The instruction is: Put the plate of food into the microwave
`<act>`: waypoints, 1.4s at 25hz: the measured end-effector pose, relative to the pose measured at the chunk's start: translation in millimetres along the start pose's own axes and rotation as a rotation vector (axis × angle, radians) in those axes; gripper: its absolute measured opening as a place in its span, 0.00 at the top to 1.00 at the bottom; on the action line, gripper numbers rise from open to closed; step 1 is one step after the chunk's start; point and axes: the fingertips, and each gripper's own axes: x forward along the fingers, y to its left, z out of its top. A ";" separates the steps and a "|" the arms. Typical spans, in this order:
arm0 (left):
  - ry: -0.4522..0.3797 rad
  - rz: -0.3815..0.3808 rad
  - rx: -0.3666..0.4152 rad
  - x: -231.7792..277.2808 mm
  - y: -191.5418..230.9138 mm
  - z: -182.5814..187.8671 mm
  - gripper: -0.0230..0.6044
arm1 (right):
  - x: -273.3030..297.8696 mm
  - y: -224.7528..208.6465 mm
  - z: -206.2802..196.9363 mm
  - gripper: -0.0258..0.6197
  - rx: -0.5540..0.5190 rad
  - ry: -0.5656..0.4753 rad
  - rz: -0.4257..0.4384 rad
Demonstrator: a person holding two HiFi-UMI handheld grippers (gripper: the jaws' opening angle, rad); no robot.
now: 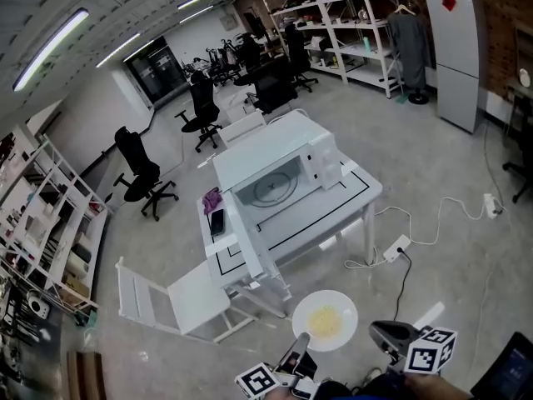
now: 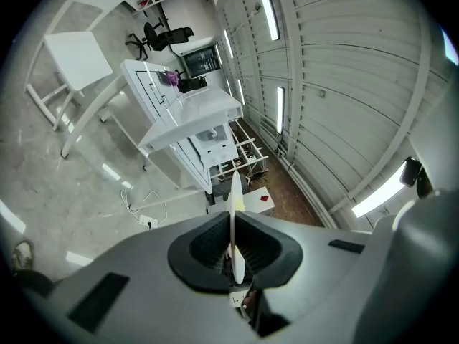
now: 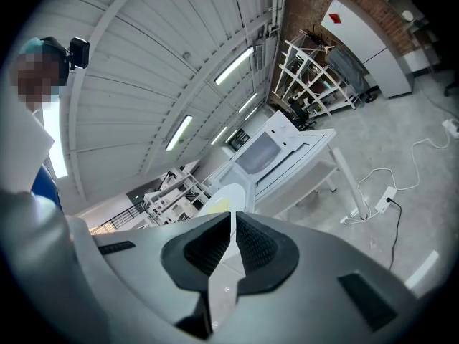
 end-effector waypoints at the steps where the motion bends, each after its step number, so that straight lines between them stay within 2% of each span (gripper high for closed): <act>1: 0.000 -0.002 -0.003 5.6 -2.0 -4.9 0.94 | -3.2 -3.5 2.5 0.96 0.001 -0.002 0.008; 10: 0.008 -0.016 -0.018 45.4 -15.1 -44.9 0.94 | -25.2 -31.5 12.5 0.93 0.045 0.016 0.067; 16: 0.028 -0.019 -0.021 76.2 -21.8 -52.4 0.94 | -24.3 -54.0 27.7 0.89 0.100 0.005 0.069; 25: 0.061 -0.037 -0.053 133.4 -15.7 -45.1 0.94 | -2.0 -94.3 56.1 0.85 0.201 -0.013 0.065; 35: 0.050 -0.041 -0.085 202.4 -13.2 1.8 0.94 | 60.7 -131.7 113.8 0.85 0.236 0.034 0.067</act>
